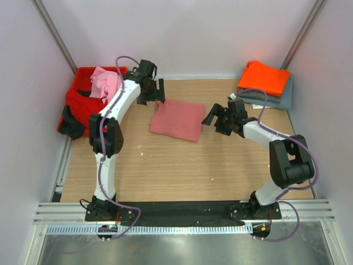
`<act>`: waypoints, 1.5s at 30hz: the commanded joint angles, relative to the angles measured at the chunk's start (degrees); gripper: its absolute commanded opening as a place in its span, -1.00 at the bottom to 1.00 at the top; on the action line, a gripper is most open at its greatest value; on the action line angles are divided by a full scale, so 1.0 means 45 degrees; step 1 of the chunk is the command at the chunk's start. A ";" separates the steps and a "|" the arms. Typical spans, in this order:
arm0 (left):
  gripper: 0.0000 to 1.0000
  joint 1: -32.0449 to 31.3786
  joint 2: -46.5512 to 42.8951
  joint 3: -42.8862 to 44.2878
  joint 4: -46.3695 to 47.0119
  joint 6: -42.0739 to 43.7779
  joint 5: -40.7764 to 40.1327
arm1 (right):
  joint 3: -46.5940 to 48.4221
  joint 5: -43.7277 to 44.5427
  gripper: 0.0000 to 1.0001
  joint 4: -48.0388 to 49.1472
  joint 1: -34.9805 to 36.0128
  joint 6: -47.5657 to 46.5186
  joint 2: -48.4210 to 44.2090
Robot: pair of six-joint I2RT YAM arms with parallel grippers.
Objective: Fold and stack the t-shirts
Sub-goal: Neatly place the folded tshirt to the corner
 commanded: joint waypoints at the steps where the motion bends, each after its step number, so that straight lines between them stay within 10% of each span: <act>1: 0.76 -0.0156 -0.2783 -0.0461 -0.1264 -0.0187 -0.1491 | 0.1107 0.0259 0.89 0.1700 -0.0069 0.1021 0.1102; 17: 0.79 -0.1094 -0.7552 -0.5658 -0.1151 0.0770 -0.3898 | 0.5990 0.1373 0.39 0.1431 0.0243 0.1529 0.7060; 30: 0.79 -0.0919 -0.8236 -0.6968 -0.0115 0.0887 -0.4288 | 0.3825 0.0025 -0.97 0.4535 0.0829 0.3288 0.6655; 45: 0.74 -0.1583 -1.3213 -1.0536 -0.0798 -0.0753 -0.3116 | 0.7084 0.0885 -0.97 -0.0189 0.0264 0.1160 0.4016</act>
